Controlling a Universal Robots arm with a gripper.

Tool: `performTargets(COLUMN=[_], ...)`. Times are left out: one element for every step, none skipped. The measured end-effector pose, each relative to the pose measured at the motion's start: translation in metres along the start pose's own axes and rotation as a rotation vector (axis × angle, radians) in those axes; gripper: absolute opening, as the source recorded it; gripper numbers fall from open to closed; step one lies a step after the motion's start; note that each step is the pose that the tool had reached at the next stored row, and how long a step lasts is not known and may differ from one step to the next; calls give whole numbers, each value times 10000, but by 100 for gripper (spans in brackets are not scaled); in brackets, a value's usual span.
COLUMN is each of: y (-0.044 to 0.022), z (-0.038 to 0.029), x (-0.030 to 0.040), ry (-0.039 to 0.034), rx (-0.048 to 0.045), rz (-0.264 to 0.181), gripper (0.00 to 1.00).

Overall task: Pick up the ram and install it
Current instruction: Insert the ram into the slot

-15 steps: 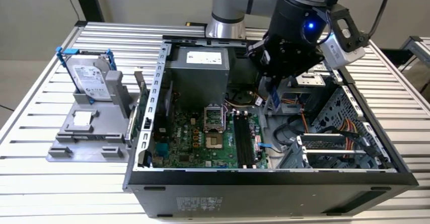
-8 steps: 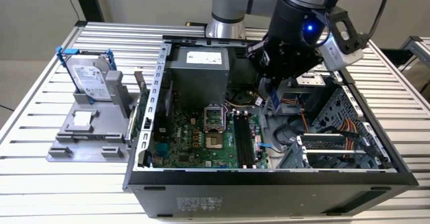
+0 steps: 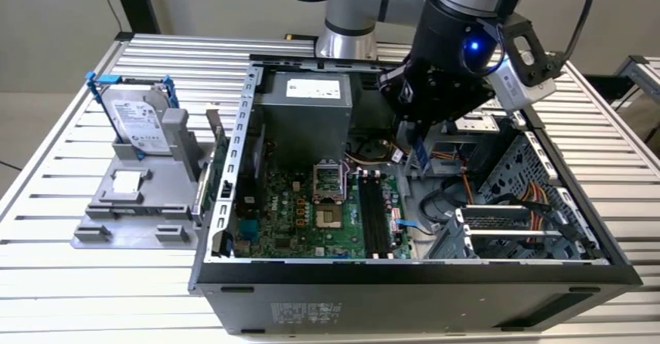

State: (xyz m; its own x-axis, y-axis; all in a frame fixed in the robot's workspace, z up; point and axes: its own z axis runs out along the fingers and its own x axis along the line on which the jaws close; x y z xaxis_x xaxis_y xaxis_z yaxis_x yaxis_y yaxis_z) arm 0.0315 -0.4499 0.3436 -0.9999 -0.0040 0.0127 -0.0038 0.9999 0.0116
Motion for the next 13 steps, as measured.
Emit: performTargets(y=[0, 0, 0, 0, 0, 0, 0, 0, 0, 0, 0, 0, 0], z=[3, 6, 10, 12, 14, 16, 18, 21, 23, 26, 28, 29, 32], x=[0, 0, 0, 0, 0, 0, 0, 0, 0, 0, 0, 0, 0], ry=[-1, 0, 0, 0, 0, 0, 0, 0, 0, 0, 0, 0, -1], rx=[-1, 2, 1, 1, 2, 3, 3, 3, 4, 4, 4, 5, 5], rz=[0, 0, 0, 1, 0, 0, 1, 0, 1, 0, 0, 0, 1], gripper=[0, 0, 0, 0, 0, 0, 0, 0, 0, 0, 0, 0, 0])
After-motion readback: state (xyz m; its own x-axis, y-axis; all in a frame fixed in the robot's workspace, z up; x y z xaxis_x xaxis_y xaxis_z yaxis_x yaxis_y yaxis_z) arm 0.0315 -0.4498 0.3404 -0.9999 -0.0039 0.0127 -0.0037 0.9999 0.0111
